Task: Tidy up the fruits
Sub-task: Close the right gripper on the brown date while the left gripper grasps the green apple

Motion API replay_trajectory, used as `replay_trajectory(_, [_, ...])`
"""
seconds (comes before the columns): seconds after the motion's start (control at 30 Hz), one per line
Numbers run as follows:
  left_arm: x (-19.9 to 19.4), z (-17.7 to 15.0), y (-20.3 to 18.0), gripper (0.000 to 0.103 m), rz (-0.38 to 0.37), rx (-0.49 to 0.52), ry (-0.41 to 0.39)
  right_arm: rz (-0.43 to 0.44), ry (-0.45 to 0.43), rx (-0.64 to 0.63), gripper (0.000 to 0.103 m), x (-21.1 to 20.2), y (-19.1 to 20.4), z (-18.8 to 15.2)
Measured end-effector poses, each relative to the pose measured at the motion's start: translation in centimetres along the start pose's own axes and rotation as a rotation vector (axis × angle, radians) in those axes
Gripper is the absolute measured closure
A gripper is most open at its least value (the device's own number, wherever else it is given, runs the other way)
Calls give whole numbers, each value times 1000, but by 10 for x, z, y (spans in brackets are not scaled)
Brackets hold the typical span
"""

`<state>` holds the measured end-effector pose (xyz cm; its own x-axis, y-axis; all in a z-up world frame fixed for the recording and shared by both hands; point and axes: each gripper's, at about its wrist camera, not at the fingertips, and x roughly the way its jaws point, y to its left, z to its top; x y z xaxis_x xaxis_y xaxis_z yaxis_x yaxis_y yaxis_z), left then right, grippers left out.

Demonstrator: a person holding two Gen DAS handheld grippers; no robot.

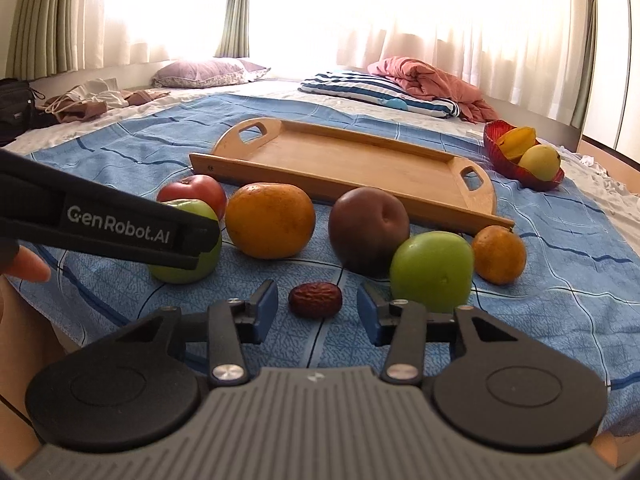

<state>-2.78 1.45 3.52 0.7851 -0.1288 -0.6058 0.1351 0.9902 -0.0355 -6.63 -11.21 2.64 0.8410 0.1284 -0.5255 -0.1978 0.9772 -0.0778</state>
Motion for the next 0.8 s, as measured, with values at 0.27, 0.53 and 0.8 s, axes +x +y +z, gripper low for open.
replay_trajectory(0.27, [9, -4, 8, 37, -37, -63, 23, 13, 1, 16, 54, 2, -3, -1])
replay_trajectory(0.53, [13, -8, 8, 39, -56, -89, 30, 29, 19, 55, 67, 3, -7, -1])
replay_trajectory(0.8, [19, -10, 4, 47, -34, -87, 31, 28, 22, 75, 68, 2, -9, 0])
